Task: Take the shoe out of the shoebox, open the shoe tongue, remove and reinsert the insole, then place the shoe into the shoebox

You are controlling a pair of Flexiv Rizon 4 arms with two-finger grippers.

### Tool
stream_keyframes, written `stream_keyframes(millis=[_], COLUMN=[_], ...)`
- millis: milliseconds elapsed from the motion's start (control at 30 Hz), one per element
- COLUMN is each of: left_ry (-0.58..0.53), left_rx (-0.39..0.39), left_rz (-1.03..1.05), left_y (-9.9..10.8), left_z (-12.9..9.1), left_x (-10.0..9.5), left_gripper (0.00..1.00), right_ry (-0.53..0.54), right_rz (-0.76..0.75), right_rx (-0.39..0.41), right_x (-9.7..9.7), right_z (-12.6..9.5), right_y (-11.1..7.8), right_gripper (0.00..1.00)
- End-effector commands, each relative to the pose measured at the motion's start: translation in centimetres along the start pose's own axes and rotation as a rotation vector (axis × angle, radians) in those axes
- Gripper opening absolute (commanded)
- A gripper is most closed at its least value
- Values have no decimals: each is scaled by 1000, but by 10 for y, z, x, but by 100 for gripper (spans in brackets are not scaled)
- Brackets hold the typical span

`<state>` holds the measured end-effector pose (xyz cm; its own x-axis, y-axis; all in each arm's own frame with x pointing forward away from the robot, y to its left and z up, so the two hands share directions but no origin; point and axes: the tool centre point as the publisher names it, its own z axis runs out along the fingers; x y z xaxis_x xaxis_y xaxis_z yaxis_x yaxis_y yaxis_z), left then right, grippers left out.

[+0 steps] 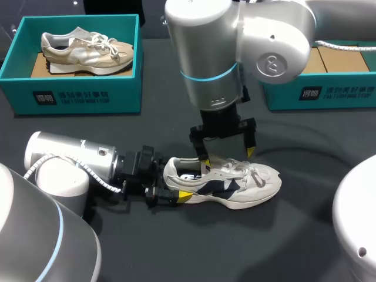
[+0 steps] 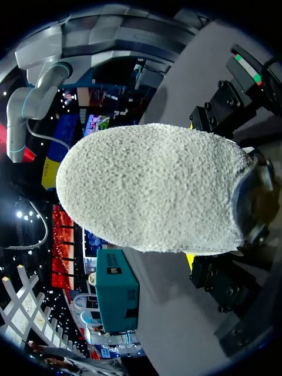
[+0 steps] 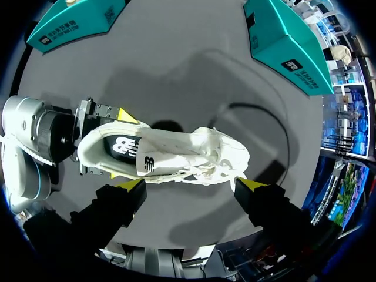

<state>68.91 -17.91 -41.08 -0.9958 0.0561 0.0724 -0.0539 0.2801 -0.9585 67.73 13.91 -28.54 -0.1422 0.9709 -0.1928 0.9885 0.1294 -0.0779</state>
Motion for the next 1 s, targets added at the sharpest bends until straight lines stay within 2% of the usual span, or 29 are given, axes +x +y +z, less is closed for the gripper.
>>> stream_keyframes(millis=[33,200,1000], left_ry=[-1,-1,-1], left_rx=[-2,-2,-2], left_rz=[0,0,0], left_y=[1,1,1], left_z=[-1,-1,-1], left_x=[2,2,2], left_gripper=[0,0,0], right_ry=[-175,-220,-274], right_rz=[15,34,93], right_rx=[53,59,12], right_x=[16,22,36], right_z=[6,10,34], right_y=[7,8,7], right_gripper=[100,100,100])
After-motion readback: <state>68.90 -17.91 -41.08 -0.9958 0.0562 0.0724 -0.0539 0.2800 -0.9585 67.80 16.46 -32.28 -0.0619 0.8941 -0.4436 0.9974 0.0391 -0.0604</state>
